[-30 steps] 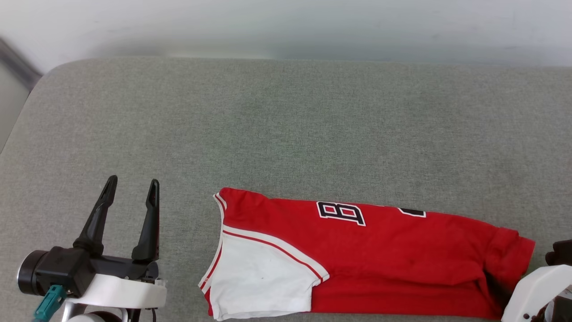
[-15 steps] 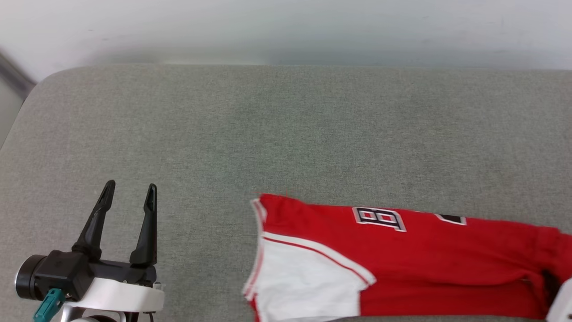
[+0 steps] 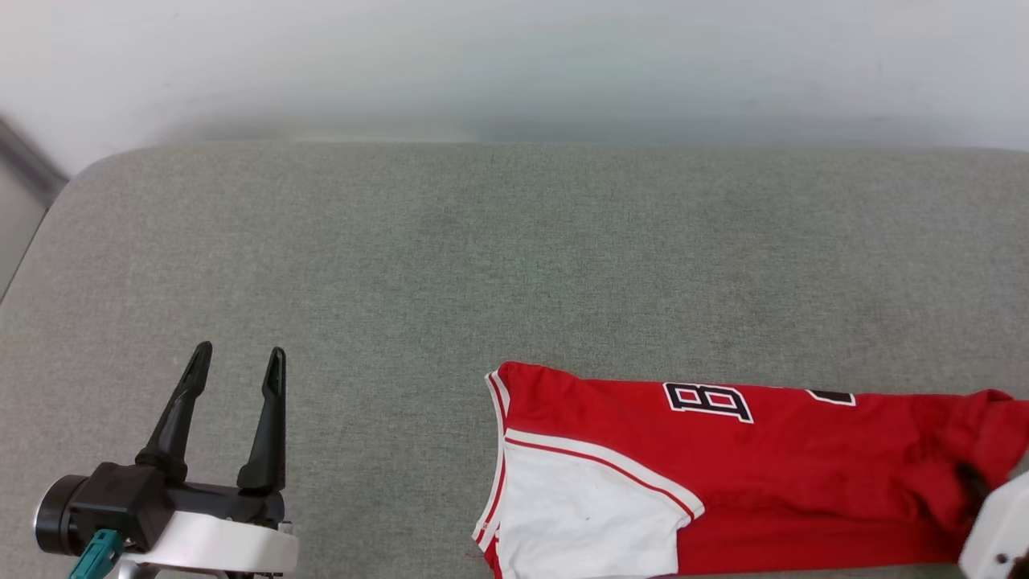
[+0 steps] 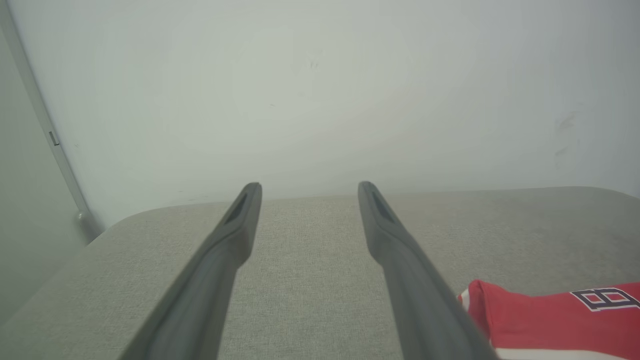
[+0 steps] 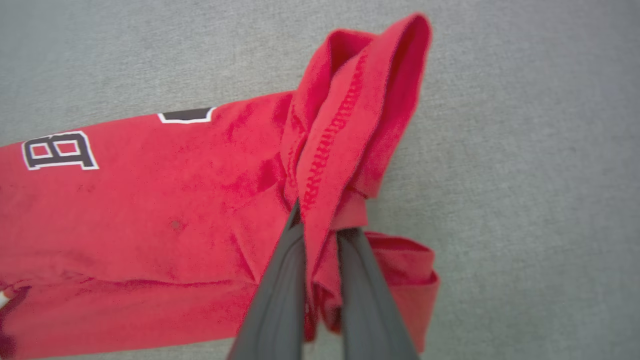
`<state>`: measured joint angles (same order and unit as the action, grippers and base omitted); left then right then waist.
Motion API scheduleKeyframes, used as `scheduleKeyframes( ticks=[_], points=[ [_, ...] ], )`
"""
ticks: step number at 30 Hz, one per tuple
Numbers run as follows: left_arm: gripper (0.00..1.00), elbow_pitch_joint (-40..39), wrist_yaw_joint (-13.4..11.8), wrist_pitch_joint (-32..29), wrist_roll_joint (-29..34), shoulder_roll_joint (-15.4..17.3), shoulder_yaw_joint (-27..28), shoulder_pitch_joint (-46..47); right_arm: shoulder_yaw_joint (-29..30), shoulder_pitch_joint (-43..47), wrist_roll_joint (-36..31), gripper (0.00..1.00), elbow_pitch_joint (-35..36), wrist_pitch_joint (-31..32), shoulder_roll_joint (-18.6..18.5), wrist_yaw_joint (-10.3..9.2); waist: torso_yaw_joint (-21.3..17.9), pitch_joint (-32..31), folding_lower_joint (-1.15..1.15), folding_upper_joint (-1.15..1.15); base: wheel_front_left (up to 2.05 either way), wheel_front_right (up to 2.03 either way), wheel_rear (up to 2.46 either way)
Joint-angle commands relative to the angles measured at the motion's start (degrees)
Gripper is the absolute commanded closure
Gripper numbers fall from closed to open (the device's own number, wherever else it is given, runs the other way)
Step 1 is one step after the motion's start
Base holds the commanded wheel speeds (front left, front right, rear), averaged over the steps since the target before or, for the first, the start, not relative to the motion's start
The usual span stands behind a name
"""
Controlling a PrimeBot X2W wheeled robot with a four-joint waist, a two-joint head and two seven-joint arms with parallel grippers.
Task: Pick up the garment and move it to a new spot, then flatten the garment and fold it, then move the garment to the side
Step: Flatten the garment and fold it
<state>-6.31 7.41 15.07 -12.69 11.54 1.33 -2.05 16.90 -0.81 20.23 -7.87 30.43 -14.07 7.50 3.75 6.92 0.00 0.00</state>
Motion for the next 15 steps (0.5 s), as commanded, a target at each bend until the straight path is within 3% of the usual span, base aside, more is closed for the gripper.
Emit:
scheduleKeyframes(
  ticks=[1, 4, 15],
  points=[
    [0.00, -0.1, 0.1, 0.1, 0.1, -0.3, -0.1, -0.6, -2.0, 1.6, 0.8, 1.00, 2.9, 1.3, 1.3, -0.02, -0.1, -0.6, 0.00, 0.00, 0.00, 0.00, 0.00],
    [0.00, 0.0, 0.1, 0.1, 0.0, -0.3, -0.3, -1.0, -3.5, 2.6, 0.9, 1.00, 5.8, 2.5, 2.0, -0.02, -0.1, -1.0, 0.00, 0.00, 0.00, 0.00, 0.00],
    [0.00, 0.6, 0.1, 0.1, -0.4, -0.1, -1.8, -1.2, -15.2, 4.8, 4.4, 1.00, 17.4, 9.4, 9.8, -0.01, 0.5, -1.8, 0.00, 0.00, 0.00, 0.00, 0.00]
  ],
)
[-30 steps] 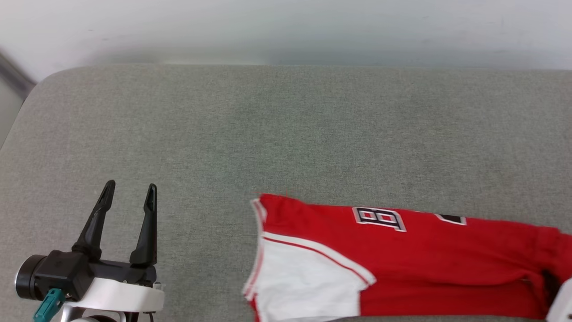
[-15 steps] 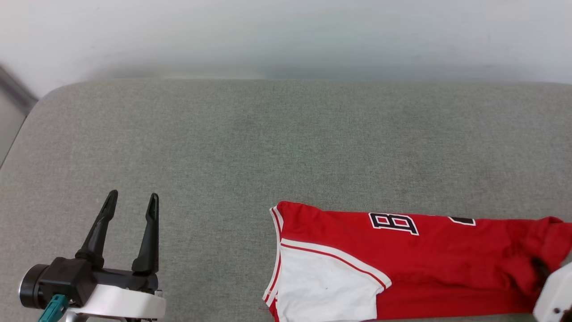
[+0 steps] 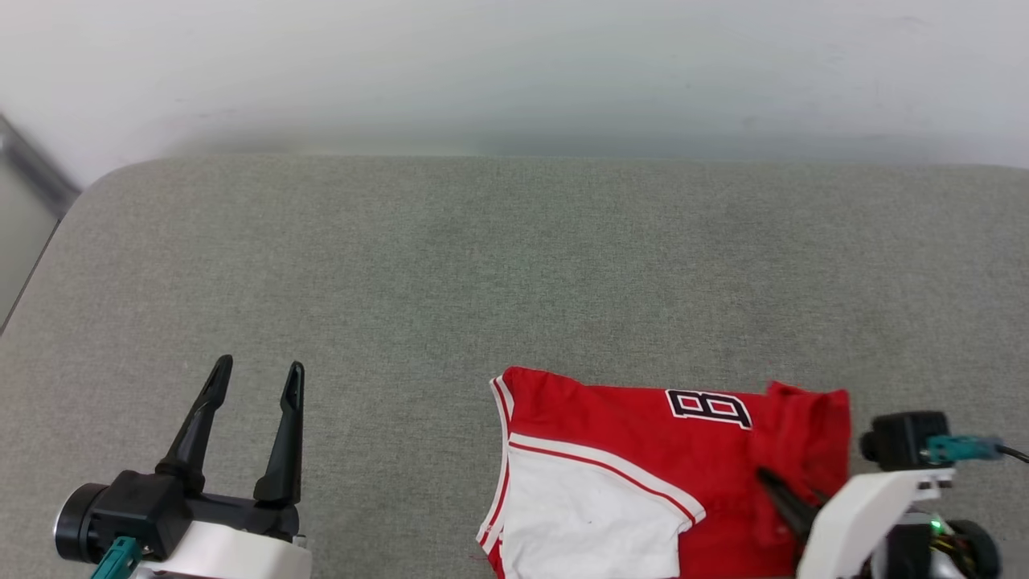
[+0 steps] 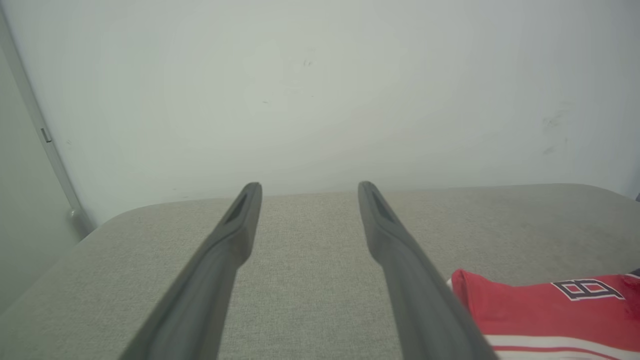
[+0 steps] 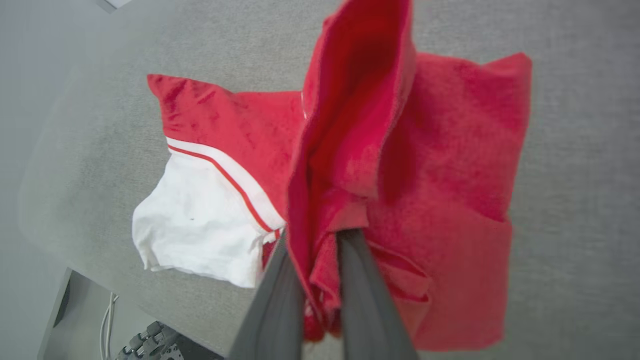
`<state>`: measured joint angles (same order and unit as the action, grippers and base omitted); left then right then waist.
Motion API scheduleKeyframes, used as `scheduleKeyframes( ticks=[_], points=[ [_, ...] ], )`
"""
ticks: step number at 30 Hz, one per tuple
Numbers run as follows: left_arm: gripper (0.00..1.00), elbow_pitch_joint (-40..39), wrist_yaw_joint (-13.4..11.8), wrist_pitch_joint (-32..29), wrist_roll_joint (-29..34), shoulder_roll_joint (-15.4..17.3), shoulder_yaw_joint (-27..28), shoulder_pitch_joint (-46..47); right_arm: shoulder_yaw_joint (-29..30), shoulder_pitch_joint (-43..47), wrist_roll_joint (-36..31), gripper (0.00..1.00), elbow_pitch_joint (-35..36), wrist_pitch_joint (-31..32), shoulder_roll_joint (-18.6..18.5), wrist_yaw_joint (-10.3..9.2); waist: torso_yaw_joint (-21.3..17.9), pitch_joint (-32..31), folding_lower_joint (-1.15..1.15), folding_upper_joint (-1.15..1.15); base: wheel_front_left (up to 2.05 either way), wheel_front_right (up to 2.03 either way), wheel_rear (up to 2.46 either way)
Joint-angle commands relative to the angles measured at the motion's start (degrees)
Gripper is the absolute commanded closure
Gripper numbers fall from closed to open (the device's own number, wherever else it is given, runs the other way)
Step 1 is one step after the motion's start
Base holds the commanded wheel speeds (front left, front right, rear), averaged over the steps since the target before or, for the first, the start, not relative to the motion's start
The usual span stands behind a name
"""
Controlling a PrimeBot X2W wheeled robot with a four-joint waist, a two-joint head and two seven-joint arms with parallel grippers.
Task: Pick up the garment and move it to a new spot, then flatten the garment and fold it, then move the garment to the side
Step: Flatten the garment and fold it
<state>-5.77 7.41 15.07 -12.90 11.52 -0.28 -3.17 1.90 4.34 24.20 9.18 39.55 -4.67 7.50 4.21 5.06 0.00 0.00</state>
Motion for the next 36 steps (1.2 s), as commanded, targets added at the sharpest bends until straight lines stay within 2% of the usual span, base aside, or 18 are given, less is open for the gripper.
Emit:
scheduleKeyframes(
  ticks=[1, 5, 11, 23, 24, 25, 26, 32, 36],
  points=[
    [0.00, 0.1, 0.1, 0.1, -0.2, 0.0, -0.2, 0.0, -1.1, -0.8, 1.0, 1.00, 0.8, 0.6, 0.9, -0.01, 0.2, 0.2, 0.00, 0.00, 0.00, 0.00, 0.00],
    [0.00, 0.4, 0.1, 0.1, -0.3, 0.2, -0.3, 0.3, -5.2, -2.5, 6.2, 1.00, 1.0, 1.6, 1.8, -0.01, 0.8, 0.4, 0.00, 0.00, 0.00, 0.00, 0.00],
    [0.00, 0.8, 0.1, 0.1, -0.3, 0.2, -0.8, 0.9, -11.8, -5.8, 14.8, 1.00, -3.3, -1.8, 1.9, -0.01, 2.1, 0.7, 0.00, 0.00, 0.00, 0.00, 0.00],
    [0.00, 1.4, 0.1, 0.1, -0.2, 0.4, -2.1, 1.4, -18.2, -14.0, 18.8, 1.00, -18.2, -9.9, 1.8, -0.01, 5.3, 1.0, 0.00, 0.00, 0.00, 0.00, 0.00],
    [0.00, 1.4, 0.1, 0.1, -0.2, 0.5, -2.1, 1.4, -18.3, -14.4, 18.7, 0.89, -19.2, -10.7, 1.8, -0.01, 5.5, 1.1, 0.00, 0.00, 0.00, 0.00, 0.00],
    [0.00, 1.4, 0.1, 0.1, -0.2, 0.5, -2.1, 1.4, -19.1, -14.8, 19.0, 0.02, -20.1, -10.8, 1.9, -0.01, 5.7, 1.1, 0.00, 0.00, 0.00, 0.00, 0.00],
    [0.00, 1.4, 0.1, 0.1, -0.3, 0.6, -2.2, 1.3, -19.8, -15.0, 19.5, 0.00, -20.7, -11.0, 1.9, -0.01, 5.8, 1.1, 0.00, 0.00, 0.00, 0.00, 0.00],
    [0.00, 1.0, 0.1, 0.1, -0.4, 0.6, -1.5, 0.5, -24.2, -15.8, 21.2, 0.00, -20.5, -11.3, 1.8, -0.01, 5.6, 0.7, 0.00, 0.00, 0.00, 0.00, 0.00],
    [0.00, 1.0, 0.1, 0.1, -0.3, 0.9, -1.8, 0.2, -24.2, -16.5, 19.5, 0.00, -19.1, -11.3, 1.8, -0.01, 4.6, 0.4, 0.00, 0.00, 0.00, 0.00, 0.00]
  ],
)
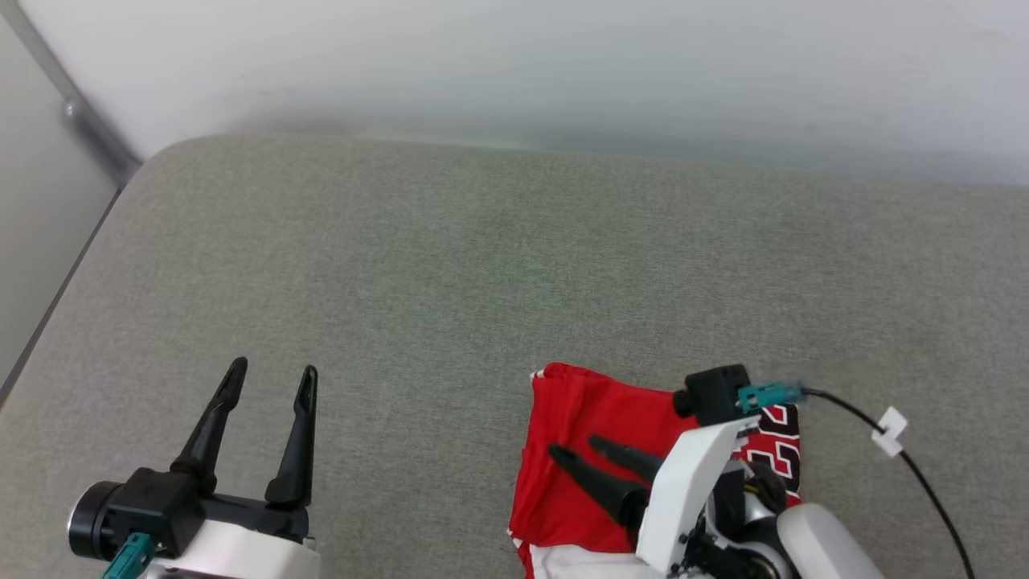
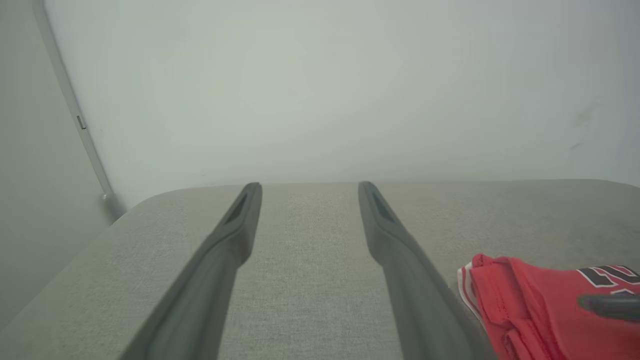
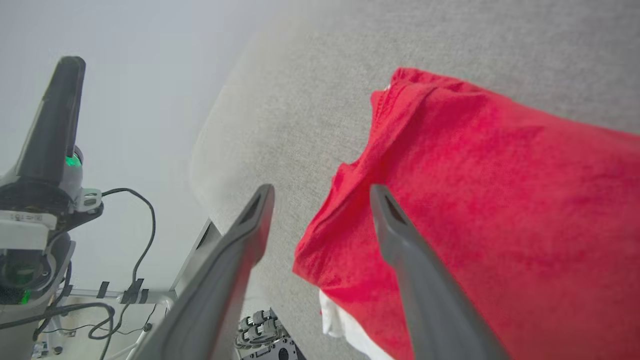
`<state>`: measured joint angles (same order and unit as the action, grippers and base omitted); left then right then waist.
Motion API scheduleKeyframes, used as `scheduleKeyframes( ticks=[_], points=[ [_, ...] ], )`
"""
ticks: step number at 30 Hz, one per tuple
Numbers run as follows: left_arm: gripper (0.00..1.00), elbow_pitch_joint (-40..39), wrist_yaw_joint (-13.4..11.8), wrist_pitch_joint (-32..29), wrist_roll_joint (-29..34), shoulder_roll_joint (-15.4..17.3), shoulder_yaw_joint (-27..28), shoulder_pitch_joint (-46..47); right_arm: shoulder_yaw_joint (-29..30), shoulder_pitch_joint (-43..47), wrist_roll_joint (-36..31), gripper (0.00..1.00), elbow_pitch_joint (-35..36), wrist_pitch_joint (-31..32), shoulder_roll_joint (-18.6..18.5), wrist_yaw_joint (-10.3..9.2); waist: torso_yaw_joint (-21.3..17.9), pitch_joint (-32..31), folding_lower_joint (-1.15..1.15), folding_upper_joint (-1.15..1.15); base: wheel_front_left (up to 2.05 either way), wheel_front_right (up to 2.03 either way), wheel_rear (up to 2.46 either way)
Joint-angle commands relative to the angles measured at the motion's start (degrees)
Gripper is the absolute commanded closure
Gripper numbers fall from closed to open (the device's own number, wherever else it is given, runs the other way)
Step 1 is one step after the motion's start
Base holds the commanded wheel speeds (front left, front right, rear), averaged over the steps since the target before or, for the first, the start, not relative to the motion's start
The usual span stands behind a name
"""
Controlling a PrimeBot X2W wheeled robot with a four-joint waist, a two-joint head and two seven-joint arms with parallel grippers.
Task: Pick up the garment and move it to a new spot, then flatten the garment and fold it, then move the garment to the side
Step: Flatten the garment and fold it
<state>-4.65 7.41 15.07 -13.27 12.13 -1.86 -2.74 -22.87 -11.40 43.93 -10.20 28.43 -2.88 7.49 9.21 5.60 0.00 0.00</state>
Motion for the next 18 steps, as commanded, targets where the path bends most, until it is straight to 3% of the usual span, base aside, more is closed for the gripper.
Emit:
scheduleKeyframes(
  ticks=[1, 8, 14, 18],
  points=[
    [0.00, -0.1, 0.1, 0.1, 0.1, 0.3, -0.3, -0.2, 1.2, -1.0, -1.1, 0.00, 0.6, -0.3, 0.0, 0.00, -0.8, -0.3, 0.00, 0.00, 0.00, 0.00, 0.00],
    [0.00, -0.9, 0.1, 0.1, 0.2, 0.1, -0.7, 0.7, 7.9, -3.3, -12.3, 0.00, 4.6, -0.6, -0.6, 0.00, -3.5, -0.5, 0.00, 0.00, 0.00, 0.00, 0.00],
    [0.00, -1.4, 0.1, 0.1, 0.3, -0.6, -1.1, 1.6, 13.2, -4.2, -25.7, 0.00, 8.4, -6.2, -7.8, 0.00, -5.7, -0.2, 0.00, 0.00, 0.00, 0.00, 0.00],
    [0.00, -1.8, 0.1, 0.1, 0.0, -1.2, -1.0, 1.8, 16.8, -2.5, -30.3, 0.00, 9.9, -11.6, -10.6, -0.01, -6.9, -0.1, 0.00, 0.00, 0.00, 0.00, 0.00]
  ],
)
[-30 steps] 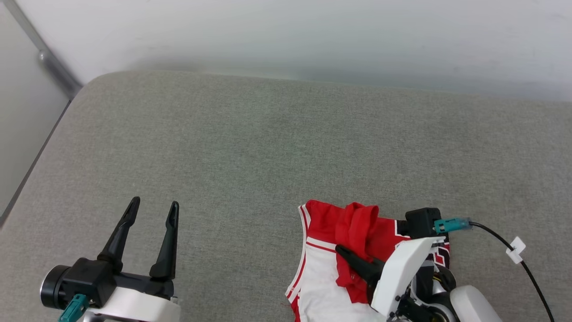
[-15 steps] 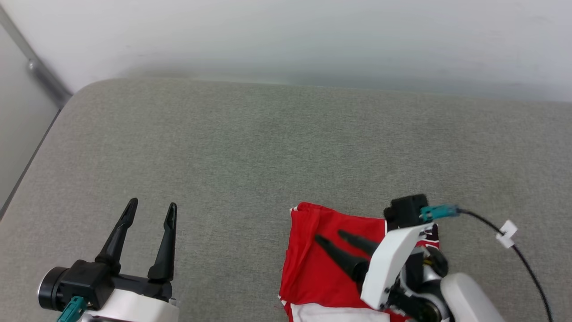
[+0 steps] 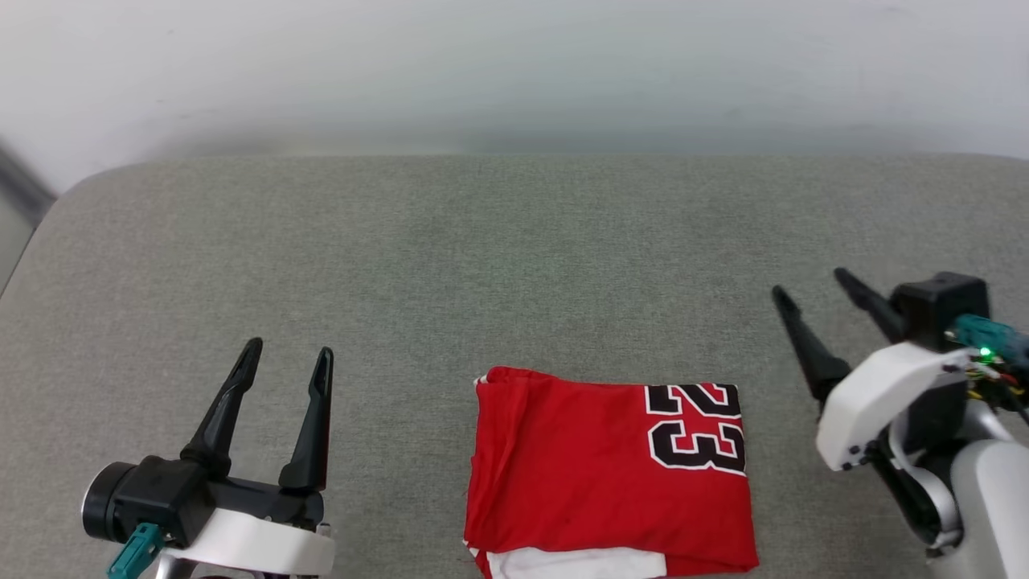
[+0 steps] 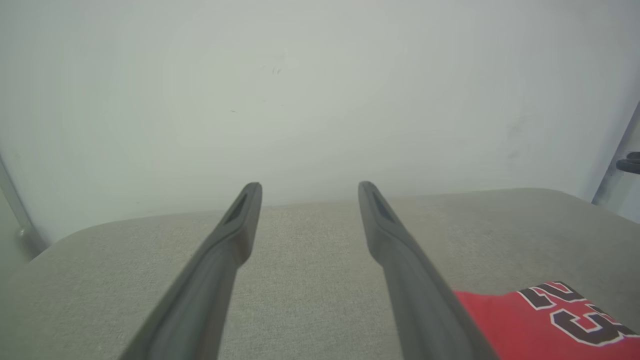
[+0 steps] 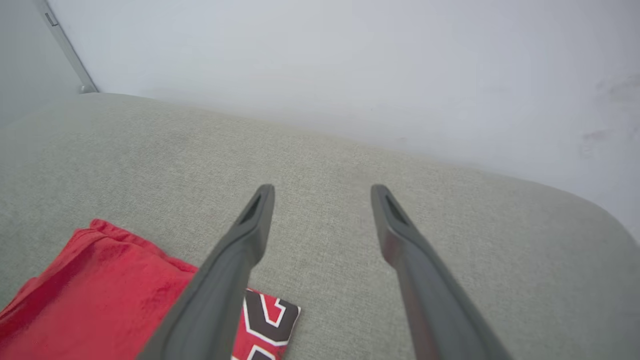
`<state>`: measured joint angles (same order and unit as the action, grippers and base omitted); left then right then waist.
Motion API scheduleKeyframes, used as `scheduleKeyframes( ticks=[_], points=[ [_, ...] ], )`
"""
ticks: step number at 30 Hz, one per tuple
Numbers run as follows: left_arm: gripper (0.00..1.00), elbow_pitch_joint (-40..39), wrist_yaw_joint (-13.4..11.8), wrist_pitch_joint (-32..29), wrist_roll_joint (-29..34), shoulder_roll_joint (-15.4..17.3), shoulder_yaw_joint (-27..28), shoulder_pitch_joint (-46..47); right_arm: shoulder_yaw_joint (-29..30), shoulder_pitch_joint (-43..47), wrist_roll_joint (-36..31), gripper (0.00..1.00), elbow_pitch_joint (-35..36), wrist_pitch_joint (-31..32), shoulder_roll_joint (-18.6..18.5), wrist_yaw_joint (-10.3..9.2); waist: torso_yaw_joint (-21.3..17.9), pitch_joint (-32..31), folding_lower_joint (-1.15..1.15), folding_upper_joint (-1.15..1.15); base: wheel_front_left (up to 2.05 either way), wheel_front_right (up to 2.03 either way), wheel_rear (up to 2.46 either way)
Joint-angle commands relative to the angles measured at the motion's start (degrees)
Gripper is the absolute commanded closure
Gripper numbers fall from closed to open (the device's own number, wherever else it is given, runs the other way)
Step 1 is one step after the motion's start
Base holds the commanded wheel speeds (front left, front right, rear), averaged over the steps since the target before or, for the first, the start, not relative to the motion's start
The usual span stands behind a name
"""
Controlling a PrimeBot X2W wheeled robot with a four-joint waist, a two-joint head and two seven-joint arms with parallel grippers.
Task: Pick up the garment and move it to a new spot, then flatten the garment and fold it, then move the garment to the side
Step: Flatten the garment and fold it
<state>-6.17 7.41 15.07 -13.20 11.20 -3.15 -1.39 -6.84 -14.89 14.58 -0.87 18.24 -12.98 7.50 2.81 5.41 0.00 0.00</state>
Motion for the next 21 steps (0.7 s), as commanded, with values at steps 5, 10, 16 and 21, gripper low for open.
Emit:
scheduleKeyframes(
  ticks=[5, 10, 16, 21],
  points=[
    [0.00, -0.3, 0.1, 0.1, 0.1, -0.8, 0.4, 0.5, 4.7, 3.9, -4.1, 0.00, 3.8, -10.1, -2.3, -0.03, -1.5, 0.2, 0.00, 0.00, 0.00, 0.00, 0.00],
    [0.00, -0.3, 0.1, 0.1, -0.2, -1.6, 0.3, -0.3, 9.1, 8.2, -5.3, 0.00, 7.3, -15.8, -1.1, -0.02, -1.8, 0.2, 0.00, 0.00, 0.00, 0.00, 0.00],
    [0.00, -0.5, 0.1, 0.1, 0.1, -2.3, 0.3, -1.1, 12.6, 12.4, -5.7, 0.00, 10.2, -19.2, 3.2, -0.02, -1.8, 0.2, 0.00, 0.00, 0.00, 0.00, 0.00],
    [0.00, -0.8, 0.1, 0.1, 0.2, -2.5, 0.2, -1.4, 12.3, 14.8, -5.4, 0.00, 11.5, -22.9, 6.9, -0.02, -1.8, 0.3, 0.00, 0.00, 0.00, 0.00, 0.00]
  ],
)
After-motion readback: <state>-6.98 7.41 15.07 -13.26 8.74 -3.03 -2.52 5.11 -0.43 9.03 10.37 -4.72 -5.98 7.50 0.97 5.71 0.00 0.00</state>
